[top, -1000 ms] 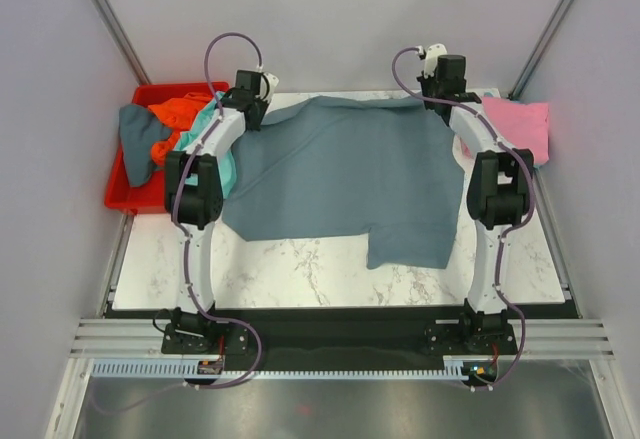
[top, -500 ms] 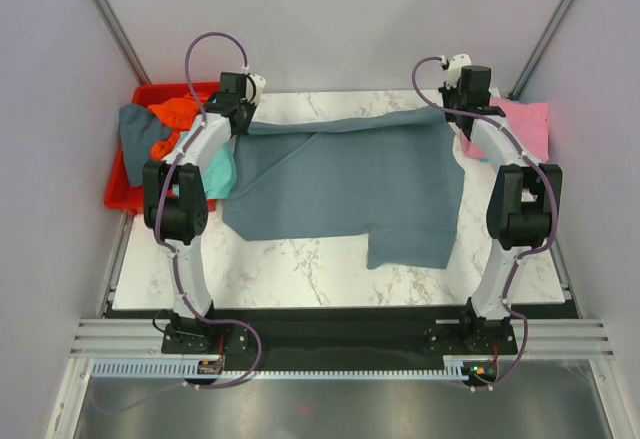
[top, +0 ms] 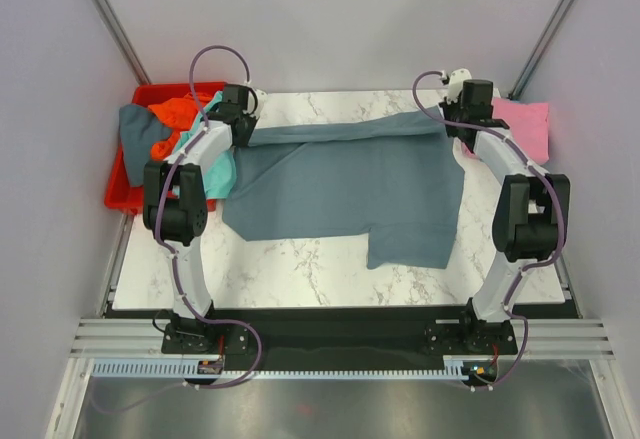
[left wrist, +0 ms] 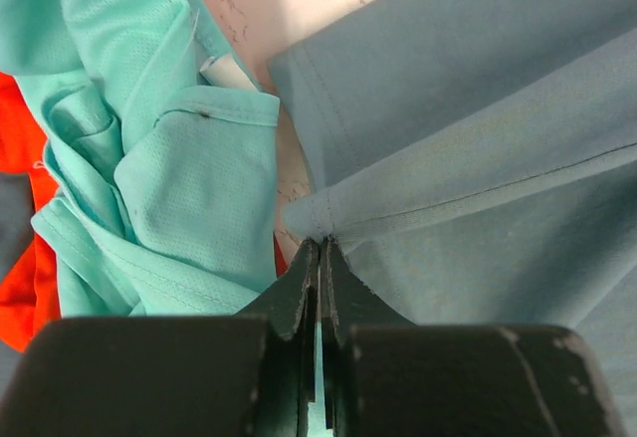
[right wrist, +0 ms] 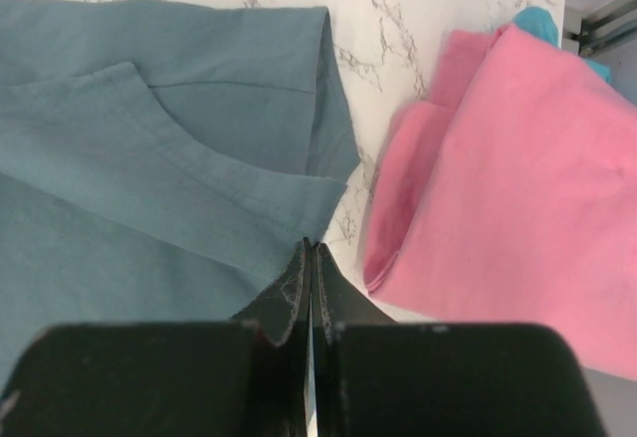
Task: Fold and stack the t-shirts
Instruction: Fold the tshirt
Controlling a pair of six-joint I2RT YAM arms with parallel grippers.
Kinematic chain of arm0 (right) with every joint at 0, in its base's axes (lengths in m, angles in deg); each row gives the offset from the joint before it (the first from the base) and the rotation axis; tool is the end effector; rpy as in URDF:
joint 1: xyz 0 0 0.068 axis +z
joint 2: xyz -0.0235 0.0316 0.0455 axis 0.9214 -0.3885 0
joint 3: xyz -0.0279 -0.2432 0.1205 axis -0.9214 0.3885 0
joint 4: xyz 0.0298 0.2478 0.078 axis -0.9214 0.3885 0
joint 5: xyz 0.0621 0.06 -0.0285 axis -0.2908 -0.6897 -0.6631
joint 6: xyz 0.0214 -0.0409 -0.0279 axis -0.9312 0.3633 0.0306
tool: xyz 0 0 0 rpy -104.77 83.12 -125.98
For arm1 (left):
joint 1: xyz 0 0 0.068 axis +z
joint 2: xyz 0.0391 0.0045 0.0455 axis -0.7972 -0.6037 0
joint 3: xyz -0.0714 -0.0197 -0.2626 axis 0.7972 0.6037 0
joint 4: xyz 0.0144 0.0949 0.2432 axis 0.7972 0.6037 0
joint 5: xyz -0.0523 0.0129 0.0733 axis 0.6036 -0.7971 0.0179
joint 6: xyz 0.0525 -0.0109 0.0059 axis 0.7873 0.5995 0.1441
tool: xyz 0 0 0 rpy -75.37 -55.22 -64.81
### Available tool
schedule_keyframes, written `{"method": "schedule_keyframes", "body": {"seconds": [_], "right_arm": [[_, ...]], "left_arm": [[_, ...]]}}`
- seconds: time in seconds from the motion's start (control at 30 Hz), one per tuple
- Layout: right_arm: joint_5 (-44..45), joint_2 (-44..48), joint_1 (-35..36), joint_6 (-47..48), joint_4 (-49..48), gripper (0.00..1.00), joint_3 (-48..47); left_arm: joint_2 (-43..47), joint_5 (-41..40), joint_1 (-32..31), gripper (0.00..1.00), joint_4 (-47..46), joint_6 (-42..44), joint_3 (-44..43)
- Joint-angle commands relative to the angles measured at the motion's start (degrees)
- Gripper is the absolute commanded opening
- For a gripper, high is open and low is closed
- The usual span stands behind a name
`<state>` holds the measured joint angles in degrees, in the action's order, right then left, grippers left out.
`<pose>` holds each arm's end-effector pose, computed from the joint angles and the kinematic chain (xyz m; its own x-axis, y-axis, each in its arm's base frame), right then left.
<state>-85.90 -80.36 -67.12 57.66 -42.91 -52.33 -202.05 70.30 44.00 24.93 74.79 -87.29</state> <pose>0.4392 -0.0010 0.2608 -0.5389 -0.2736 -0.7967 -0.1270 0.9614 -0.2442 0.4604 -0.0648 0.2238 -0.6909 0.4426 -0.5716 0.2710 0.8916 0.3628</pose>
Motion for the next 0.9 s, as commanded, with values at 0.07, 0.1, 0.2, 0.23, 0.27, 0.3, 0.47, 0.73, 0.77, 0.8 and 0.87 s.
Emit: {"method": "schedule_keyframes", "body": {"seconds": [0.07,0.1,0.2,0.23,0.27,0.3,0.47,0.73,0.77,0.8,0.87], "right_arm": [[-0.9,3.2,-1.2,0.2,-1.4,0.0,2.5],[-1.1,3.3,-1.2,0.1,-1.0,0.0,2.9],[-3.6,3.4,-1.2,-0.3,1.5,0.0,2.9],[-4.4,3.2,-1.2,-0.3,2.7,0.0,2.5],[-5.0,3.2,-1.2,-0.6,4.9,0.03,2.2],[-6.1,3.0,-1.2,-1.0,6.2,0.09,1.2],[-7.6,5.4,-1.2,-1.6,8.0,0.47,1.0],[-9.9,1.8,-1.2,-5.8,8.2,0.53,-4.7],[-10.1,0.6,-1.2,-7.9,8.2,0.53,-6.8],[-10.3,-2.2,-1.2,-8.9,8.2,0.53,-7.9],[-11.7,-5.4,-1.4,-11.0,8.3,0.52,-11.0]], "left_arm": [[2.9,-0.7,0.3,0.02,-2.0,-1.1,0.9],[2.9,-1.0,0.3,0.02,-1.9,-1.1,1.0],[3.0,-2.0,0.3,0.02,-1.9,-2.0,1.4],[3.1,-2.5,0.3,0.04,-1.9,-2.3,1.6],[3.7,-3.1,0.3,0.12,-1.8,-3.2,1.6],[4.0,-3.7,0.3,0.17,-1.8,-3.6,1.8],[7.9,-4.6,0.2,0.48,-0.9,-6.6,3.7],[7.3,-1.1,-3.7,0.53,1.0,-3.3,0.0],[6.1,-0.4,-4.1,0.53,2.5,-3.5,-1.5],[4.7,0.9,-4.0,0.53,3.4,-4.0,-5.2],[0.5,3.6,-4.1,0.52,5.8,-5.0,-8.9]]}}
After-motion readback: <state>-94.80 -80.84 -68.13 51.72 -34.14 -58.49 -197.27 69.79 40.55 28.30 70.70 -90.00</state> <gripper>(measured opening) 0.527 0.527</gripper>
